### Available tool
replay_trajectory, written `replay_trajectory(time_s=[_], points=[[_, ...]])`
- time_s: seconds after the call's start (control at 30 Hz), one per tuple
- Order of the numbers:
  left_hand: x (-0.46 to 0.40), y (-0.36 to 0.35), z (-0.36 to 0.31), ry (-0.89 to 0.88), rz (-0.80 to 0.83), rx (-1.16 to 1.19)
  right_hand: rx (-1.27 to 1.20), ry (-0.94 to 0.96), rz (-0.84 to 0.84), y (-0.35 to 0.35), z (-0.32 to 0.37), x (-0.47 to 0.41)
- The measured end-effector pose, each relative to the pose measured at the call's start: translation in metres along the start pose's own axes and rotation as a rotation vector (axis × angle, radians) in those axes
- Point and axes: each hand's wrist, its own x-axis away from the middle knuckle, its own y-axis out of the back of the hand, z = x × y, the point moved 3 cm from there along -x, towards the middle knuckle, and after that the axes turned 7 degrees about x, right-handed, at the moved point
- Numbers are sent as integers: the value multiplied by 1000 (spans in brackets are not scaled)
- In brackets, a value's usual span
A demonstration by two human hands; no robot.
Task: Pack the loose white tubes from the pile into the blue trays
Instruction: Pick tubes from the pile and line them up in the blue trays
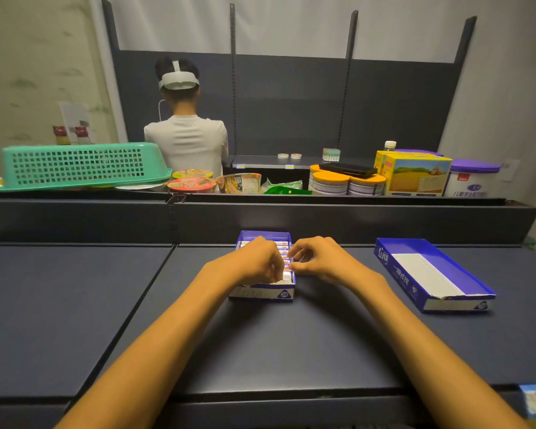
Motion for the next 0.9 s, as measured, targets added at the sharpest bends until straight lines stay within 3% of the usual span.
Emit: replay_trajectory(time_s=[0.3, 0.9], points=[[10, 7, 12, 49, 91, 87, -17, -12, 18, 0, 1, 0], [17, 10, 18, 57, 85, 111, -4, 5, 20, -1, 0, -3]])
